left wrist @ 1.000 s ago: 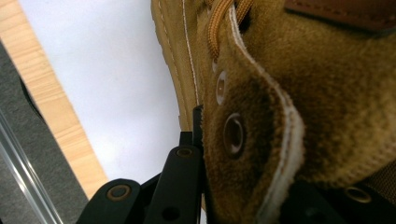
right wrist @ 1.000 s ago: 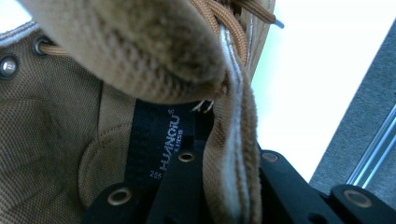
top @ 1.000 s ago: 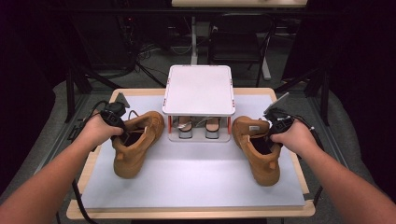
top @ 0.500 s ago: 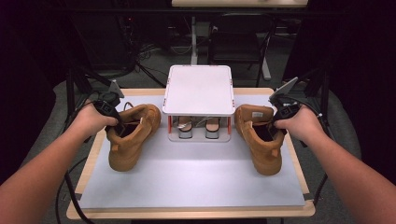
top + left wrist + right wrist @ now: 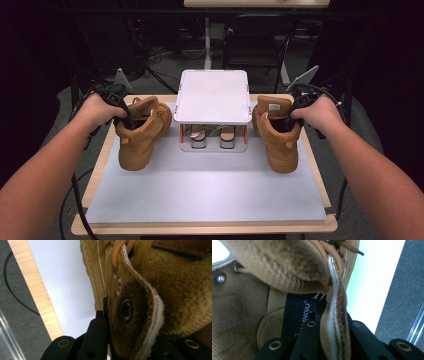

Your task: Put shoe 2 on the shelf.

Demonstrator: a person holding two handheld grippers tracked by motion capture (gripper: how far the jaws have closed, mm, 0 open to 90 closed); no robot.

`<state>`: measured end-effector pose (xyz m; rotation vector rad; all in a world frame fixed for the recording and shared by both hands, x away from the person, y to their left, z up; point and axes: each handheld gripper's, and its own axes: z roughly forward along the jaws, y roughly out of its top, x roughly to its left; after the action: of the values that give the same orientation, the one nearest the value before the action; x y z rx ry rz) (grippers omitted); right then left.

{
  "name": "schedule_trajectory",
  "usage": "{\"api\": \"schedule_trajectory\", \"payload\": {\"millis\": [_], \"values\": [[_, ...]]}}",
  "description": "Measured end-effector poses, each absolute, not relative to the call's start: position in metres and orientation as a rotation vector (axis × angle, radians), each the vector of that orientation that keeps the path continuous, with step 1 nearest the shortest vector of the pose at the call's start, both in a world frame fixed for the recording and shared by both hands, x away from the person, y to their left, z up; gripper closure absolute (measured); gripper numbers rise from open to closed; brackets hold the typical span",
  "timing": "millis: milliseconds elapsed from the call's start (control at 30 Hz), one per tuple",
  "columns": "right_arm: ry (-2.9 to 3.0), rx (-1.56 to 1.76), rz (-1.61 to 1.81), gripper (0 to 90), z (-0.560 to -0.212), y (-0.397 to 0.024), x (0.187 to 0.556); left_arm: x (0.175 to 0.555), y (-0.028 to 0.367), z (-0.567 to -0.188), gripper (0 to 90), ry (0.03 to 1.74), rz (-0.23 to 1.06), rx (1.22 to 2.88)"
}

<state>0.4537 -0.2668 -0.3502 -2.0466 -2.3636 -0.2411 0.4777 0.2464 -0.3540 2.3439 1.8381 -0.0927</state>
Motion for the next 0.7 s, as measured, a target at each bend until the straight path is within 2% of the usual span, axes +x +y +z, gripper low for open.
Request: {"api": "schedule_trajectory", "payload": {"millis": [367,700], "values": [[-2.237,-2.16,-0.309,85.2,-0.338,-0.273,0.475,0.5,0.253,-0.346,85.3,1.963,-0.161,2.158],[-2.152,-2.245,-0.407,85.0,-0.328,-0.274,0.494,0.511,0.261,-0.342,85.1,2.027,-0.159,2.004]]}}
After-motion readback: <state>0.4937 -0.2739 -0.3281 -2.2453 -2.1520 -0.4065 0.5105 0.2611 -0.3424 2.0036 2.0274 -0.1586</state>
